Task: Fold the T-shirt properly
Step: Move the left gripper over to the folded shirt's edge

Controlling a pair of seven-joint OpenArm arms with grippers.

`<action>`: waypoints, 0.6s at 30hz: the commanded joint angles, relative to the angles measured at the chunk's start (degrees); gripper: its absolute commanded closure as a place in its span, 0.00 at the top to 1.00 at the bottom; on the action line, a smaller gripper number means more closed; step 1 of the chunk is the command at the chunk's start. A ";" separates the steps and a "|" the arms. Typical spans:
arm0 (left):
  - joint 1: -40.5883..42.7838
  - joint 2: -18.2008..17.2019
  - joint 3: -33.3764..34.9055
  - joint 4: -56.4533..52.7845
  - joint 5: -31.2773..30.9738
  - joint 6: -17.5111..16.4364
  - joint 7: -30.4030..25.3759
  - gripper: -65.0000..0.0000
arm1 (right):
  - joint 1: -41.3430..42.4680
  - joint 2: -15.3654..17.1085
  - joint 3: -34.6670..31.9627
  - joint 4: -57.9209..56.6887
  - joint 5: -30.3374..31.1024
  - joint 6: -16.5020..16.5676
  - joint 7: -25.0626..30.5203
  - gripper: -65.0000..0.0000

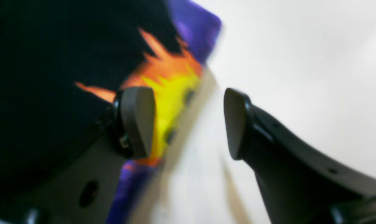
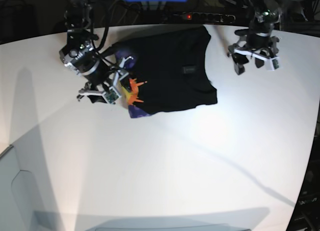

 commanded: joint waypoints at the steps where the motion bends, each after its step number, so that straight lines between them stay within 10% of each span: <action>1: 0.64 0.08 1.49 0.84 -0.84 -0.39 -1.06 0.68 | 0.29 -0.32 0.46 0.53 1.00 -0.25 1.41 0.55; 18: -1.21 0.17 19.43 -6.02 -1.19 -0.30 -1.14 0.68 | 0.29 -1.81 6.53 2.90 1.00 -0.25 1.41 0.55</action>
